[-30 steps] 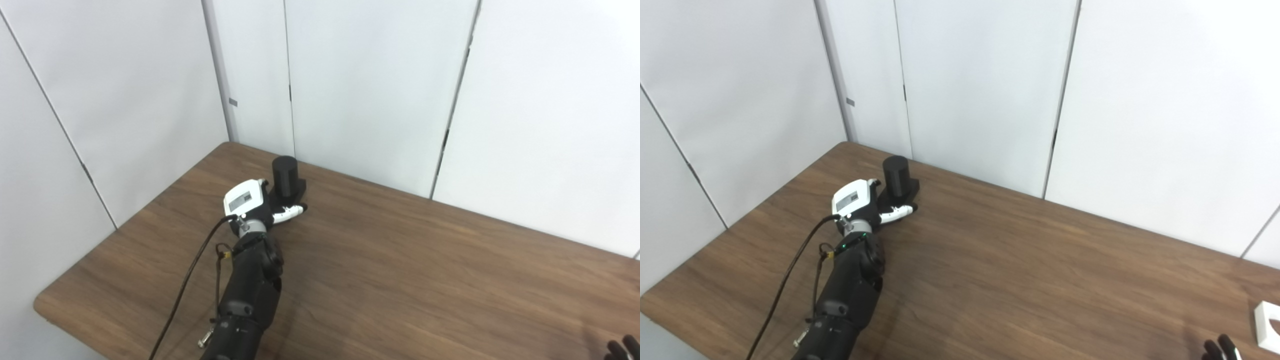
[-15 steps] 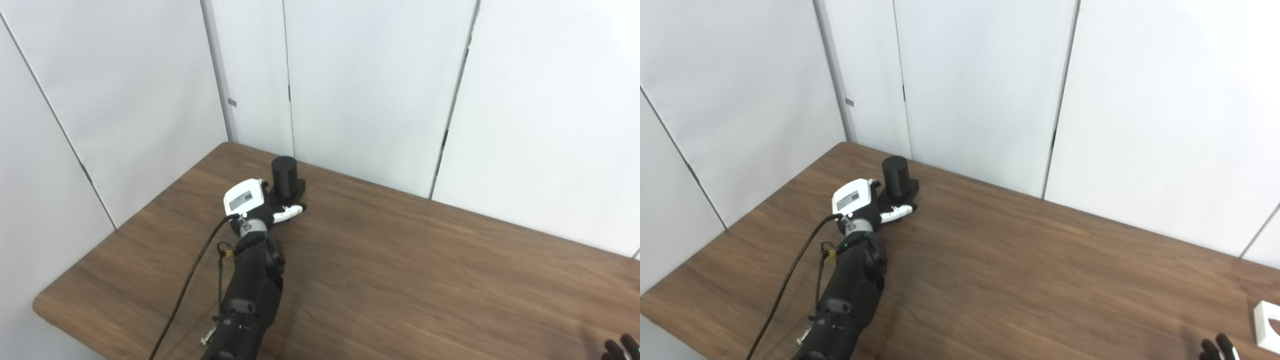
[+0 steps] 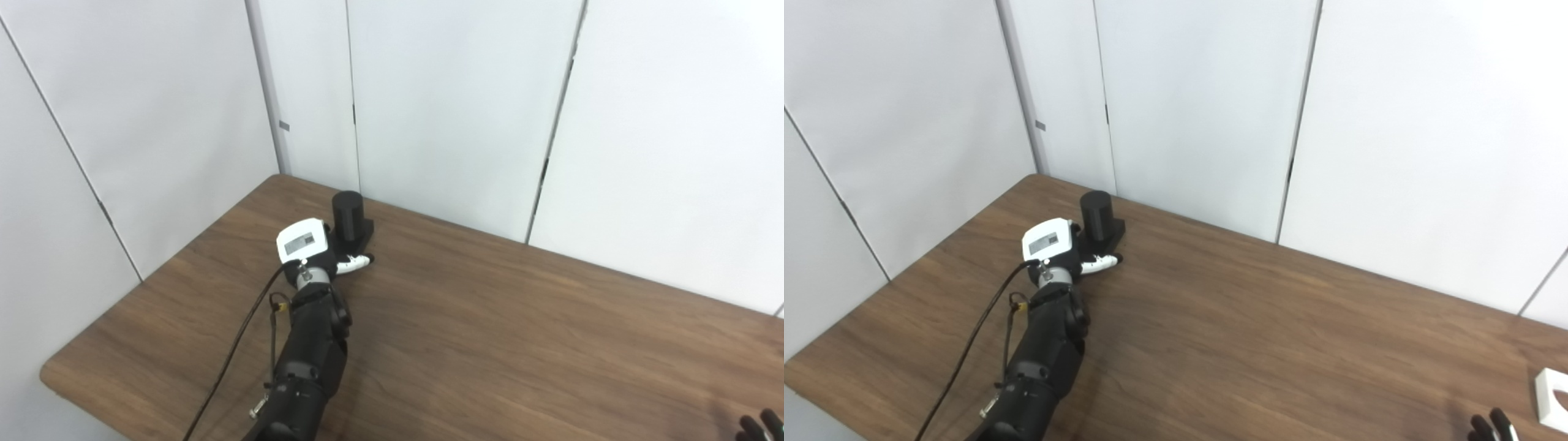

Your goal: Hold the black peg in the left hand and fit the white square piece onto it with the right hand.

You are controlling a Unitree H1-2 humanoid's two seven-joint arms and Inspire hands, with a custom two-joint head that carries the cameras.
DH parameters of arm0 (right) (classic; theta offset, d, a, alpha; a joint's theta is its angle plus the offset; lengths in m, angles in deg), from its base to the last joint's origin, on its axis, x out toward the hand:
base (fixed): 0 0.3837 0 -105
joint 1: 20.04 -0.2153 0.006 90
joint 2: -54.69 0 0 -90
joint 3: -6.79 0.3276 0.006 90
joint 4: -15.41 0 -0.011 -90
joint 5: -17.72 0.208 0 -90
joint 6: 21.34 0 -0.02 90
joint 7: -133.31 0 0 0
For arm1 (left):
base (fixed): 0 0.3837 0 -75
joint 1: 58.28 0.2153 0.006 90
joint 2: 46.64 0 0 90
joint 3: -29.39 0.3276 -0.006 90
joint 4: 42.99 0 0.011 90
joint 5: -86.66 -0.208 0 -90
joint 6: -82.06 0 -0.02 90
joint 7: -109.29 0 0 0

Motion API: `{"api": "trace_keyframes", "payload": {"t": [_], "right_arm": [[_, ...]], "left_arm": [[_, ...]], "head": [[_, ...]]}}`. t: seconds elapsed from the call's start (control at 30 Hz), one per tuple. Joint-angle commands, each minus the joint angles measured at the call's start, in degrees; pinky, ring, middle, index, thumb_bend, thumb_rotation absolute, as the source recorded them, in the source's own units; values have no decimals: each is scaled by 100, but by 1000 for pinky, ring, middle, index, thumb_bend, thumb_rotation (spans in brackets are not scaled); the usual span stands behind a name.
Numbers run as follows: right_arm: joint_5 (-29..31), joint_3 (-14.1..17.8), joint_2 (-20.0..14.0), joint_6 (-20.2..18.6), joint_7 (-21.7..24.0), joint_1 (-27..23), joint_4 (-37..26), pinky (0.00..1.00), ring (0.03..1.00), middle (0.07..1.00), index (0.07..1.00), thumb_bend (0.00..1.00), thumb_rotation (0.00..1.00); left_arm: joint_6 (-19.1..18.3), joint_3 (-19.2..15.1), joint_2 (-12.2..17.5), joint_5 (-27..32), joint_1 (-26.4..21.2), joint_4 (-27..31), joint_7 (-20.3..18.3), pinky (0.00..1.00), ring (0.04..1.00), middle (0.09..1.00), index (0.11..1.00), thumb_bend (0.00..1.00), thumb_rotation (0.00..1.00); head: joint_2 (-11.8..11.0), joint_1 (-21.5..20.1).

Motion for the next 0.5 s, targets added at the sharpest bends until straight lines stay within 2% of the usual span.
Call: {"api": "trace_keyframes", "payload": {"t": [0.0,0.23,0.47], "right_arm": [[84,-78,-186,-22,152,303,-169,913,984,964,1000,684,1000],[54,-100,-186,-95,118,311,-241,917,985,964,1000,680,1000],[105,-101,-190,-125,142,315,-253,929,994,969,1000,649,1000]], "left_arm": [[-42,-8,97,-57,-147,-58,11,677,759,787,753,858,596],[-42,-43,95,-143,-156,-144,-36,711,794,817,784,852,582],[-42,-46,107,-156,-151,-184,-28,675,768,810,791,829,587]], "head": [[6,-1],[32,-13],[46,-11]]}}
